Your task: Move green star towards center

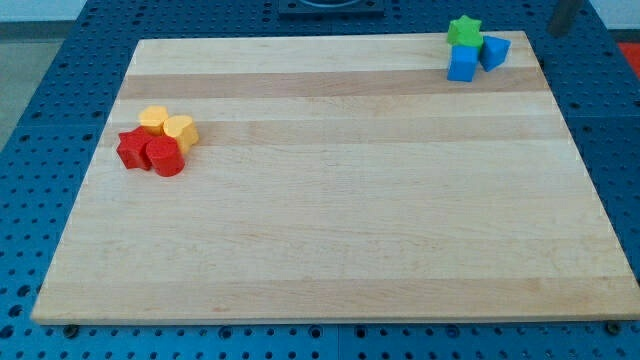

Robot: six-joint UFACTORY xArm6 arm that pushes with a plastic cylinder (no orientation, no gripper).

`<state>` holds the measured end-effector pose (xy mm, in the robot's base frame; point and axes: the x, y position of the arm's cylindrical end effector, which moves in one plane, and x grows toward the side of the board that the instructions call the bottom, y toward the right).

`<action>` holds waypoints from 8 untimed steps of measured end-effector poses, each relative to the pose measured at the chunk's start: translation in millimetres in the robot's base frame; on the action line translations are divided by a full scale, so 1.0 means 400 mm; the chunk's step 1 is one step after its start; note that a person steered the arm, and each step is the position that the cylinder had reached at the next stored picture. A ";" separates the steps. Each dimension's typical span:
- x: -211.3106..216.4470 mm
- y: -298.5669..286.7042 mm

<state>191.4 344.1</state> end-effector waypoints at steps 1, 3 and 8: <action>-0.001 -0.017; -0.001 -0.048; 0.001 -0.435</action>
<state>191.7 170.0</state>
